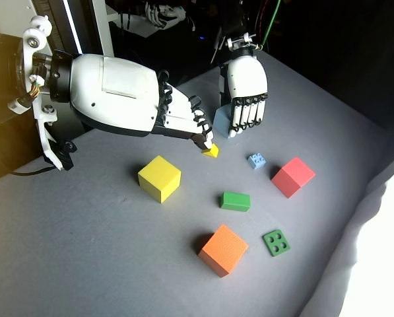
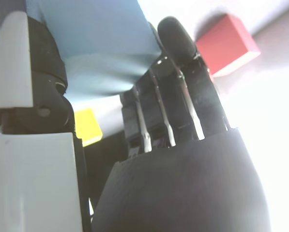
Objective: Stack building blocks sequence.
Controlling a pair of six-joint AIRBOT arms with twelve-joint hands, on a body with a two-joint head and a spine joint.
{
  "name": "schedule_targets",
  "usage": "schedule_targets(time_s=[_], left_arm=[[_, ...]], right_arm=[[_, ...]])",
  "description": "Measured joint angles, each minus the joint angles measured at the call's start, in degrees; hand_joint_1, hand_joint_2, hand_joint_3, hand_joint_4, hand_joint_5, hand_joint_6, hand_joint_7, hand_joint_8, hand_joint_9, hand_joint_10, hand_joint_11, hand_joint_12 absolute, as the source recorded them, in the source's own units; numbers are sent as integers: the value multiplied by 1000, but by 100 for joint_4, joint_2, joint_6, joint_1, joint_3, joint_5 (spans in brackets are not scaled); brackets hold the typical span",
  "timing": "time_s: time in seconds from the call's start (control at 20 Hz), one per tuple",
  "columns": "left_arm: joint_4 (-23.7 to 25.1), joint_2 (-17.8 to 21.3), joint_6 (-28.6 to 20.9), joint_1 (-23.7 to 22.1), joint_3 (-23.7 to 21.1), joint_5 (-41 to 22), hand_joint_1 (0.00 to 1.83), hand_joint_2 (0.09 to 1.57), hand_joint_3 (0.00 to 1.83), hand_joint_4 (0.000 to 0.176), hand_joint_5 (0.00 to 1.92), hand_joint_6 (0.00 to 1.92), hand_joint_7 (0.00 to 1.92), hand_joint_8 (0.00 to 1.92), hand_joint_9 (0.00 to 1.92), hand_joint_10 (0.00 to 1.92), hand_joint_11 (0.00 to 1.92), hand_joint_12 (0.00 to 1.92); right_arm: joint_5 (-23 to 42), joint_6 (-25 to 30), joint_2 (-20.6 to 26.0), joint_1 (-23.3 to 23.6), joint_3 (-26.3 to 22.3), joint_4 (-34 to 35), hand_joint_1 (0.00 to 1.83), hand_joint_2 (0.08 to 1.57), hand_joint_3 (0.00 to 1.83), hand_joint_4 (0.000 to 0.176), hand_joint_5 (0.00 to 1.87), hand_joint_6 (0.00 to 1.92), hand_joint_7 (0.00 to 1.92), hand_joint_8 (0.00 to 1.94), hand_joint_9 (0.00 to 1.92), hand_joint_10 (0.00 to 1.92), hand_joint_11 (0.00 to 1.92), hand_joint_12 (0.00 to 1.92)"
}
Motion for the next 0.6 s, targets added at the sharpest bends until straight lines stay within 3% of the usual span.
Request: schedule_targets(time_s=[0.05,0.15,0.3,0.45,0.6], left_arm=[[-61,-7,76,-76,17,103,1246,1116,0,0,1095,669,903,1276,781,1111,505,1437],[-214,-42,297,-297,92,341,1234,1142,3,0,1014,786,865,1343,721,1127,449,1458],[-382,-101,535,-656,280,645,1236,1143,2,0,1007,797,864,1355,725,1140,460,1472],[-684,-195,925,-1054,481,931,1248,1122,0,0,1083,683,887,1310,749,1140,510,1440],[-1060,-343,1362,-1384,723,1287,1236,1137,3,0,1008,805,882,1322,733,1156,456,1471]], right_arm=[[2,0,0,0,0,0,270,1429,0,0,381,14,372,13,299,16,0,739],[0,0,0,0,0,0,244,1435,0,0,368,9,361,7,287,9,0,685],[0,0,0,0,0,0,264,1433,0,0,355,10,350,9,276,14,0,706],[0,0,0,0,0,0,280,1432,0,0,353,5,353,4,279,11,0,724],[-4,0,0,0,-2,0,224,1438,1,0,386,12,392,11,326,25,0,862]])
